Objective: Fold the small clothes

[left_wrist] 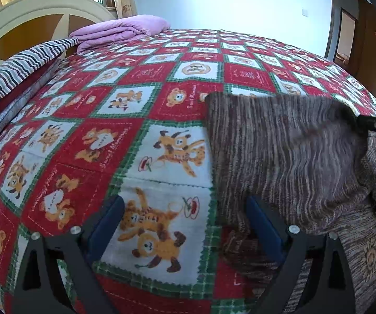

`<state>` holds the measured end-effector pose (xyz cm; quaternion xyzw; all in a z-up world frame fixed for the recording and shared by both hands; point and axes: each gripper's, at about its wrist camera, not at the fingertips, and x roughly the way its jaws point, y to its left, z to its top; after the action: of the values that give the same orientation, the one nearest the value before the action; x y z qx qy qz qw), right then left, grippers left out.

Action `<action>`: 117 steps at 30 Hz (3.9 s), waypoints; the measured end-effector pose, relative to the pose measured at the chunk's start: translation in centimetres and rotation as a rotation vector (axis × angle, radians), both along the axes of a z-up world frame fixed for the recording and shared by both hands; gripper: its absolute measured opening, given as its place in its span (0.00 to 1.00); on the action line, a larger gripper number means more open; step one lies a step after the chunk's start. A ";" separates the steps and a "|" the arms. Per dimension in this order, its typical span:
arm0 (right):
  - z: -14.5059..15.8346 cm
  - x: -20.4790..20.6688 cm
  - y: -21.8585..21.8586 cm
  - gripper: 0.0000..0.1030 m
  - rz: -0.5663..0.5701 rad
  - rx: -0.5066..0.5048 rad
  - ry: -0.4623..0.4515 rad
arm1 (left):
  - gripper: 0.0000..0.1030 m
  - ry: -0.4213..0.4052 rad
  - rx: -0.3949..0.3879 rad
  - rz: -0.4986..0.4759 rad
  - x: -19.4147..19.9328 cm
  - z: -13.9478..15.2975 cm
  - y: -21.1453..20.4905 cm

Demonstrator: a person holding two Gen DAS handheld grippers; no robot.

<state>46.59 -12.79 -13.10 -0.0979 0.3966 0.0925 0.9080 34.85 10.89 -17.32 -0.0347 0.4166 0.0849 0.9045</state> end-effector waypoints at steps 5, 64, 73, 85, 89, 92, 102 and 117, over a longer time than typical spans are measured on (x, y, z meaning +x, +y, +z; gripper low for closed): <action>-0.4 -0.7 -2.3 0.69 0.006 0.112 0.073 | 0.94 0.001 -0.007 0.000 0.0 0.0 -0.1; -4.5 -6.1 -5.4 0.55 0.052 0.088 0.088 | 1.00 0.008 -0.102 -0.040 -0.5 -0.2 0.6; -3.3 -7.2 -15.9 0.53 -0.169 0.172 0.068 | 1.00 0.006 -0.101 -0.035 -0.5 -0.2 0.5; -4.3 -9.5 -20.7 0.57 -0.191 0.192 0.038 | 1.00 0.016 -0.059 -0.029 -0.5 -0.3 0.0; -4.0 -10.2 -20.4 0.57 -0.203 0.169 0.020 | 1.00 0.030 -0.090 -0.045 -1.7 0.0 -0.2; -3.7 -11.3 -20.2 0.57 -0.197 0.167 -0.007 | 1.00 0.015 -0.086 -0.059 -3.7 0.3 -0.7; -5.0 -11.8 -21.6 0.79 -0.227 0.166 0.054 | 1.00 0.023 0.033 -0.040 -4.9 0.9 -2.3; -3.9 -19.1 -21.6 0.79 -0.175 0.244 0.042 | 1.00 -0.009 0.114 -0.134 -10.5 2.0 -5.1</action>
<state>27.53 -34.34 -16.97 0.0503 0.4085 0.0627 0.9092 24.33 5.83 -15.35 0.0447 0.4081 0.0475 0.9106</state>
